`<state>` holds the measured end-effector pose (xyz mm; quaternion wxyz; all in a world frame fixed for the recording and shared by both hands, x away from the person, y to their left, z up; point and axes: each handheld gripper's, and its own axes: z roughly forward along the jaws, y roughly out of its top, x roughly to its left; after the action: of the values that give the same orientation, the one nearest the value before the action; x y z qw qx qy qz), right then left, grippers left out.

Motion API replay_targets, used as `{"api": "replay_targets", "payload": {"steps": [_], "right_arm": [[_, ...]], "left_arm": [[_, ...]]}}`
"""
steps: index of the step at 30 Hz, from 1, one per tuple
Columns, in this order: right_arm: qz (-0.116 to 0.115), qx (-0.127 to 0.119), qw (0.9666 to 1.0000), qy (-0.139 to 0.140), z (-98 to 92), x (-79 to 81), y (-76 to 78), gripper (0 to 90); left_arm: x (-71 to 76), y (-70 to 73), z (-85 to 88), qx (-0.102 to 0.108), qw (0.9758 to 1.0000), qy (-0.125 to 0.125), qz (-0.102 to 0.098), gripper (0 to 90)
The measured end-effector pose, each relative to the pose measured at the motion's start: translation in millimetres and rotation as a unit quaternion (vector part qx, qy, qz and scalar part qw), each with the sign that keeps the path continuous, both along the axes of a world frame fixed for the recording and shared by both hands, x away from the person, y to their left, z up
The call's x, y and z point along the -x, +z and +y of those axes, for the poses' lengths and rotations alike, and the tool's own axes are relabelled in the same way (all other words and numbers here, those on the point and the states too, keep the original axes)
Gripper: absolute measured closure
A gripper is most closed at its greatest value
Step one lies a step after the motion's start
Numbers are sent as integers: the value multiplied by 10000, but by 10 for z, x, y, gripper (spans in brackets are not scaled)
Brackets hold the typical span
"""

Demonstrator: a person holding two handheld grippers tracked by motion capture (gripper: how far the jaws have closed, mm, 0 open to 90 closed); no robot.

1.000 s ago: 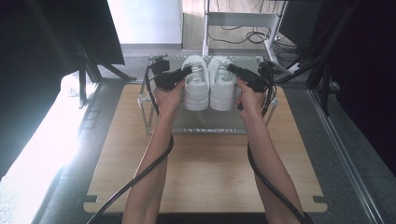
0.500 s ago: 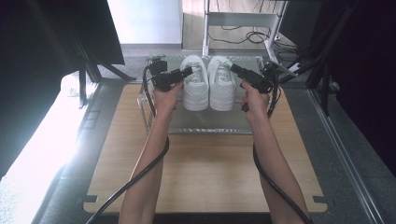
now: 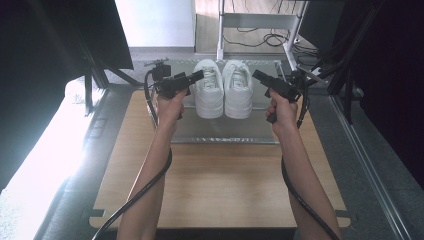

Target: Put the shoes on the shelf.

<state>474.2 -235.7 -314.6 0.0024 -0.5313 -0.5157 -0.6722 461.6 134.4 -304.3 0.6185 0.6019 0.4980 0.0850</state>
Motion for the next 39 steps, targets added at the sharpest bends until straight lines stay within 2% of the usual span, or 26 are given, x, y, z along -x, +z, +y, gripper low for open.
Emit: {"api": "replay_targets", "payload": {"steps": [5,11,13,16,23,30,39], "right_arm": [[-70,44,9999,129,-50,37,-37,254],[-159,218,9995,166,-96,109,-79,192],[-183,262,9993,199,-106,131,-91,180],[-215,284,9989,296,-124,179,-109,166],[-328,371,9974,529,-170,322,-155,152],[-392,462,9956,713,-241,493,-187,152],[-423,663,9928,900,-319,699,-268,152]], "left_arm": [[77,-74,47,-44,10000,-22,8,113],[176,-137,108,-44,10000,-57,-53,89],[218,-147,125,-90,9999,-64,-117,79],[276,-172,147,-27,9997,-143,-188,57],[425,-224,199,-57,9991,-276,-321,40],[634,-266,287,-204,9980,-371,-471,32],[904,-380,429,-367,9969,-404,-561,31]]}}
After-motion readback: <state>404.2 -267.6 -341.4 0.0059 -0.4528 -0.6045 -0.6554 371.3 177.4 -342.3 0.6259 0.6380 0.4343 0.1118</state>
